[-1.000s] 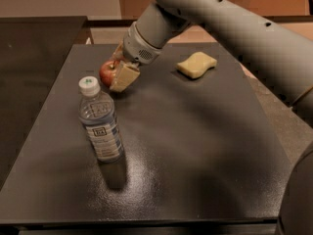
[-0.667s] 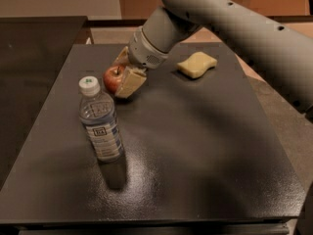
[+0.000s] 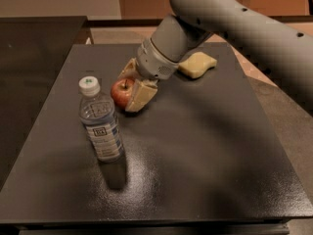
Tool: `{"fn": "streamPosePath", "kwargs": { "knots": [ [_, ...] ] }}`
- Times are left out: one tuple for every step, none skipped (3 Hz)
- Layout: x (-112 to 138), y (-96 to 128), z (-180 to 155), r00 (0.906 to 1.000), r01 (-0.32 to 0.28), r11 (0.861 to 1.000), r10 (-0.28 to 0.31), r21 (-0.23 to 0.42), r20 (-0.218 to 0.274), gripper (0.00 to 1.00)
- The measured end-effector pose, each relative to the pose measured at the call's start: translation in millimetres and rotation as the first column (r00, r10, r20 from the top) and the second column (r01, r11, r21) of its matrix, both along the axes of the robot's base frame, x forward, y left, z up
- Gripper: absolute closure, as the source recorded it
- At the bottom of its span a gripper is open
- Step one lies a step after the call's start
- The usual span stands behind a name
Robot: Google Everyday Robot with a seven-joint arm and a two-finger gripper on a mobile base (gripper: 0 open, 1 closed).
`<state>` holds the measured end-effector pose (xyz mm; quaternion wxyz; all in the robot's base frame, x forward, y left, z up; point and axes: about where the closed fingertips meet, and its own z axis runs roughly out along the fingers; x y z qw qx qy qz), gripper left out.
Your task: Move apple near blue plastic bottle
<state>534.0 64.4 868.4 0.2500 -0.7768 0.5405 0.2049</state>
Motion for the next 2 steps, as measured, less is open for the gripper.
{"fn": "streamPosePath", "kwargs": {
  "knots": [
    [-19, -8, -3, 0.9987, -0.049, 0.999, 0.049, -0.011, -0.014, 1.00],
    [-36, -12, -5, 0.9953, -0.094, 0.995, 0.093, -0.018, -0.025, 0.82]
  ]
}}
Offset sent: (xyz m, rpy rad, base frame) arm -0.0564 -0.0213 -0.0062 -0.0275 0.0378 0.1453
